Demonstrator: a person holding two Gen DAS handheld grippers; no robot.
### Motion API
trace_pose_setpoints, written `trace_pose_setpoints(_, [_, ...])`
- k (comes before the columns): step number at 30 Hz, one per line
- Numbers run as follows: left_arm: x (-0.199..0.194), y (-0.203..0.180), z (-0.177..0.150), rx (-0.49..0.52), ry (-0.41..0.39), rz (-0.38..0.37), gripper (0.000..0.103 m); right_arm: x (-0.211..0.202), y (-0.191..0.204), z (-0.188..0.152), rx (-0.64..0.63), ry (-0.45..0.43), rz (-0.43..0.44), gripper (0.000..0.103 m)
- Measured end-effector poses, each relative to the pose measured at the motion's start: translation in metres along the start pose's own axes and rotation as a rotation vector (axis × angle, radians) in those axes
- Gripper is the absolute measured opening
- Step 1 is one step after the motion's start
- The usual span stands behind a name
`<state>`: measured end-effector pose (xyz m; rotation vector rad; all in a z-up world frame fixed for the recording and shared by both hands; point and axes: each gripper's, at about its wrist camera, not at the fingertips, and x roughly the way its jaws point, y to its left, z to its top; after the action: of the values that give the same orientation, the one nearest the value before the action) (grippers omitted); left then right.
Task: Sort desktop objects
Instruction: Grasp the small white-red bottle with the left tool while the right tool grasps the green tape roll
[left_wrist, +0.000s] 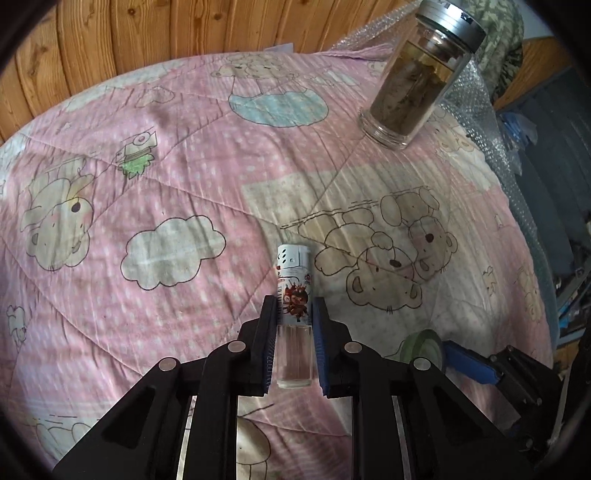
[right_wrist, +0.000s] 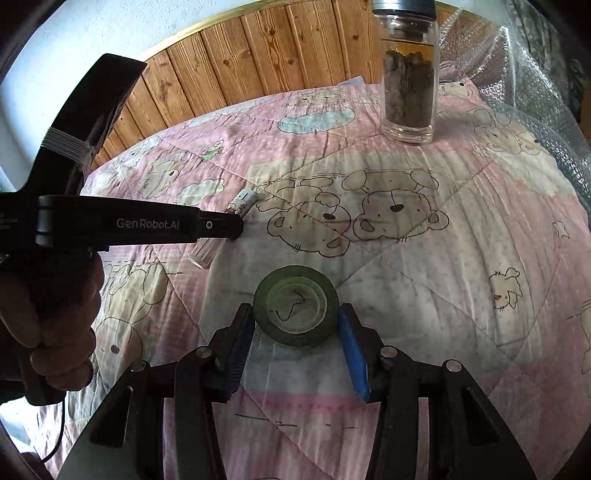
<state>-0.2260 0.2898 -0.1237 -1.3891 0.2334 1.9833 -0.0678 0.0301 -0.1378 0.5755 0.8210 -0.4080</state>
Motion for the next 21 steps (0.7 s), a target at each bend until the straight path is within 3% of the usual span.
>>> trace_pose_setpoints(11, [-0.051,-0.001,-0.023,-0.018,-0.034,0.028,0.019,-0.039,0.017,-0.004,0.047,-0.060,0.016,0.048])
trace_pose_setpoints(21, [-0.136,0.003,-0.079,-0.021,-0.126,0.108,0.019,-0.082,0.068,-0.033,0.010,-0.085,0.029,0.048])
